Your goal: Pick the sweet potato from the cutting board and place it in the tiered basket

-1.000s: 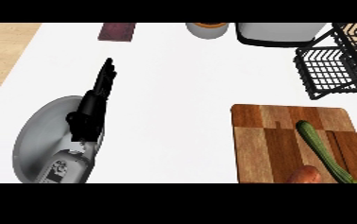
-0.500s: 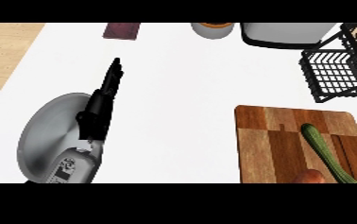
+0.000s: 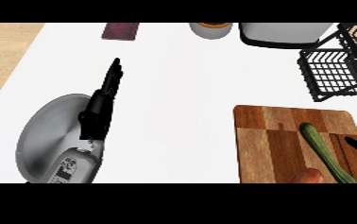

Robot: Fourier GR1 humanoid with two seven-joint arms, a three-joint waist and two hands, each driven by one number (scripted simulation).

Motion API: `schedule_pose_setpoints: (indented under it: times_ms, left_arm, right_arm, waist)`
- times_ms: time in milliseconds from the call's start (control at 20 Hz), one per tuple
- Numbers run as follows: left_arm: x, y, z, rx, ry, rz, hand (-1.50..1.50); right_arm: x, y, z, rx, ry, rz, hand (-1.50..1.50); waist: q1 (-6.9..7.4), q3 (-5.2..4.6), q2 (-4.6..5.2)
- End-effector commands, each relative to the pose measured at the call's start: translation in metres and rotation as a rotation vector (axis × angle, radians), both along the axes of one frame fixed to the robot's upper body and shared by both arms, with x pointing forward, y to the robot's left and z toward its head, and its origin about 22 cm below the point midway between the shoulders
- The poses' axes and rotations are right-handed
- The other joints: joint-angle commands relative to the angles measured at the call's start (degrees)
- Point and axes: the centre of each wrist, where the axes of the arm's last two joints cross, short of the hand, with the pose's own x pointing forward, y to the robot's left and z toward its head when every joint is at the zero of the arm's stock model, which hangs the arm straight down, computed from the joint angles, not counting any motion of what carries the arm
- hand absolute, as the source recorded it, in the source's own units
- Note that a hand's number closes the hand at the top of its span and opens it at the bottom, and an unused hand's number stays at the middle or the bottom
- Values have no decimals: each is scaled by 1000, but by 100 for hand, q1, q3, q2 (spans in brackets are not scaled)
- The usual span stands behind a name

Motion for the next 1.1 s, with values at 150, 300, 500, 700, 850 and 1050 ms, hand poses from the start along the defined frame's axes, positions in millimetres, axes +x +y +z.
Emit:
schedule_pose_setpoints:
  times_ms: [150,300,500,700,850,1050]
  left_arm:
    - [1,-7,4,-4,-1,-4,0]
    - [6,0,8,-14,-10,15,0]
    - [-4,2,3,-3,-1,2,0]
    - [12,7,9,-3,-7,10,0]
    - [4,7,-2,2,-7,21,0]
    - [5,0,0,-8,6,33,0]
  right_arm:
    - [-12,18,5,-144,92,-54,-150]
    - [-11,19,-3,-126,94,-40,-150]
    - [-16,26,-13,-142,124,44,-150]
    - [0,24,-19,-177,99,88,-150]
    - [-3,26,-26,-215,88,69,-150]
    - [5,20,-29,-270,90,20,-150]
  waist:
    - [2,2,-7]
    - [-46,8,-13]
    - [-5,9,-24]
    - [-37,10,3]
    - [-120,10,-31]
    - [-226,12,-51]
